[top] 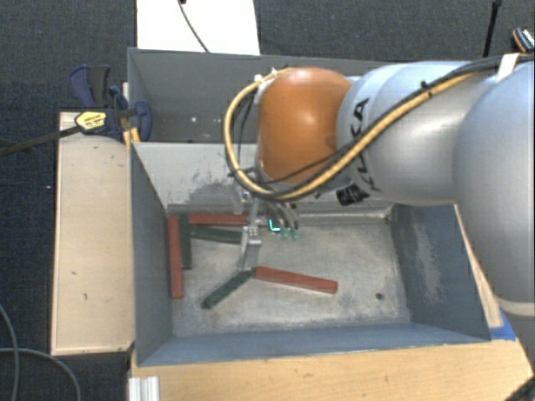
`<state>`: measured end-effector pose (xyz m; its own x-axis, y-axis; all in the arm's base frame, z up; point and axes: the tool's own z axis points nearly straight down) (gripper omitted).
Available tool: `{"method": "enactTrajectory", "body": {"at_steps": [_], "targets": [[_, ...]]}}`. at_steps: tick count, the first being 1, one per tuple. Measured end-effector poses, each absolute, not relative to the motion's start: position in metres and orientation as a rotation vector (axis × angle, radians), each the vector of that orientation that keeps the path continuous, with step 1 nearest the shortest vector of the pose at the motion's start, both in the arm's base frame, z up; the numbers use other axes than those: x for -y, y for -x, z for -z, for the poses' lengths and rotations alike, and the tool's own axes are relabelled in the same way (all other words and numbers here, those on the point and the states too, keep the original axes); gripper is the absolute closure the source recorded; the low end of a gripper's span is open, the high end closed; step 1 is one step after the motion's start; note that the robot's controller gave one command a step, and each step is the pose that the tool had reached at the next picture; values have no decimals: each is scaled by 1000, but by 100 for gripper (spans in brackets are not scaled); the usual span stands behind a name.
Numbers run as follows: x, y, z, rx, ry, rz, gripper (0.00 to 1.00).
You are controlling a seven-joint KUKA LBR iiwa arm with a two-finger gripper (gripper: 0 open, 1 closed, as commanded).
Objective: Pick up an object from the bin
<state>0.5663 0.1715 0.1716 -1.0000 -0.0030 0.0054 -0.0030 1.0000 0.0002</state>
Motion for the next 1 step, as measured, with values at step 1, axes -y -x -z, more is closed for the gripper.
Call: {"method": "enactTrajectory", "body": {"at_steps": [1], "targets": [[-144,-568,-67,3135,92,1,0]]}}
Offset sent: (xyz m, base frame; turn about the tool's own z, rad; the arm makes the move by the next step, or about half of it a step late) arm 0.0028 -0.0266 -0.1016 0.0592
